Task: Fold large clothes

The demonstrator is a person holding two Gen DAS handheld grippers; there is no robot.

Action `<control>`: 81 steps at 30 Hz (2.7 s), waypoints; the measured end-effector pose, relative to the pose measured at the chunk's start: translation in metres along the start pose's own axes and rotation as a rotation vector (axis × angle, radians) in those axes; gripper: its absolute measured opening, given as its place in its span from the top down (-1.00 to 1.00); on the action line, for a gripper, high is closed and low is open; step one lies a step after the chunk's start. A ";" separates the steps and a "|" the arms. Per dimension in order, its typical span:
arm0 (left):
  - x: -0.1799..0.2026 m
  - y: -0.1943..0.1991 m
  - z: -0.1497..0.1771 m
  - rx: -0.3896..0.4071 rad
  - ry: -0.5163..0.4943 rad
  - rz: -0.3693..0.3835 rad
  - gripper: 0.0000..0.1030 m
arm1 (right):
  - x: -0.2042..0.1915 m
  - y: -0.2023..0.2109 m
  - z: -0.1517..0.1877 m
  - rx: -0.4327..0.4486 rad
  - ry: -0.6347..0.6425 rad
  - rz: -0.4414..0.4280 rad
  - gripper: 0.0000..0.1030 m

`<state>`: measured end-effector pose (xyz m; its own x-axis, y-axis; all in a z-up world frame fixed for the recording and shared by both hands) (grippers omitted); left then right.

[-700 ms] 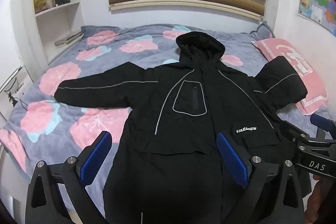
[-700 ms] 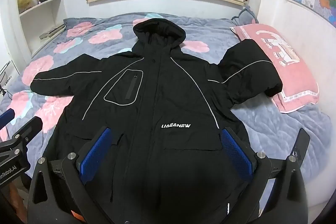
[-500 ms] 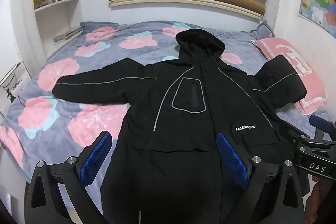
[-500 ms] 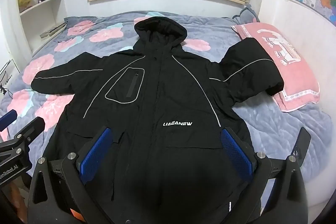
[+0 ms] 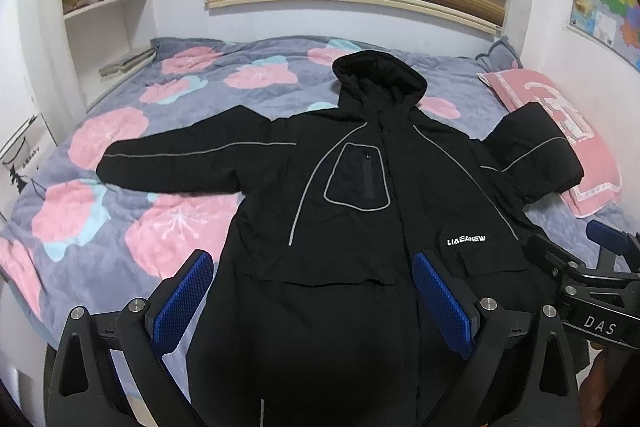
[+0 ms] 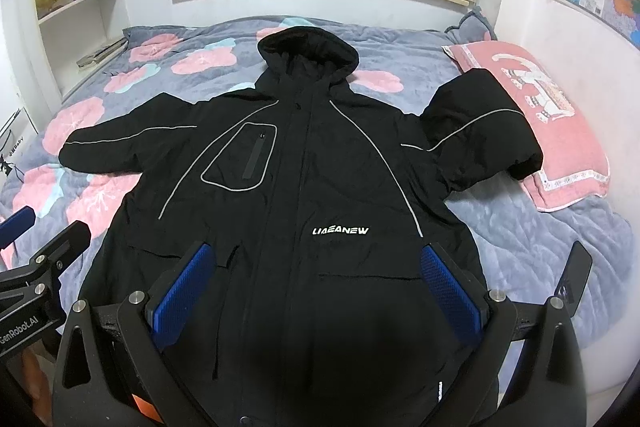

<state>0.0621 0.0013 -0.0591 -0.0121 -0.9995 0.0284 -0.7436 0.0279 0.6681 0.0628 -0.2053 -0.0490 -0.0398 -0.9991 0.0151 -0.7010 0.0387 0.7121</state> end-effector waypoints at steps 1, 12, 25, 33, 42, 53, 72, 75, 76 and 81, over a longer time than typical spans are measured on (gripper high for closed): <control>0.000 0.000 0.001 -0.008 0.002 -0.001 -0.93 | 0.000 -0.001 0.000 -0.003 -0.001 -0.001 -1.00; 0.003 -0.003 0.005 -0.048 -0.030 -0.016 -0.93 | -0.004 -0.006 0.002 -0.016 0.010 -0.006 -1.00; -0.002 -0.011 0.006 -0.041 -0.012 -0.011 -0.93 | -0.001 -0.015 0.002 -0.033 0.001 0.005 -1.00; -0.011 -0.026 0.009 -0.055 -0.002 -0.012 -0.93 | -0.009 -0.030 0.001 -0.048 0.017 0.013 -1.00; -0.082 -0.061 -0.003 0.015 0.129 -0.045 -0.93 | -0.050 -0.093 -0.023 0.048 0.015 -0.057 -1.00; -0.278 -0.123 -0.039 0.111 0.401 -0.084 -0.93 | -0.082 -0.235 -0.006 0.076 0.036 -0.027 -1.00; -0.453 -0.308 -0.035 -0.028 0.752 -0.217 -0.92 | -0.084 -0.254 -0.002 0.072 0.020 -0.056 -1.00; -0.451 -0.306 -0.038 0.027 0.705 -0.228 -0.11 | -0.085 -0.254 -0.002 0.079 0.019 -0.051 -1.00; -0.447 -0.303 -0.041 0.045 0.680 -0.232 0.25 | -0.085 -0.253 -0.002 0.080 0.019 -0.050 -1.00; -0.432 -0.273 -0.063 0.142 0.572 -0.284 0.58 | -0.084 -0.253 -0.002 0.080 0.018 -0.048 -1.00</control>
<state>0.3120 0.4263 -0.2067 0.5264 -0.8021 0.2820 -0.7467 -0.2775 0.6045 0.2448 -0.1309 -0.2289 0.0078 -1.0000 -0.0046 -0.7567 -0.0089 0.6537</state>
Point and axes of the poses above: each gripper's, at about its wrist camera, not at the fingertips, and y roughly against the way its jaws point, x to its right, z to its underside, the point moved 8 cm from there along -y, roughly the way its jaws point, and after that the axes turned 1 degree about x, right-handed, at the moved point
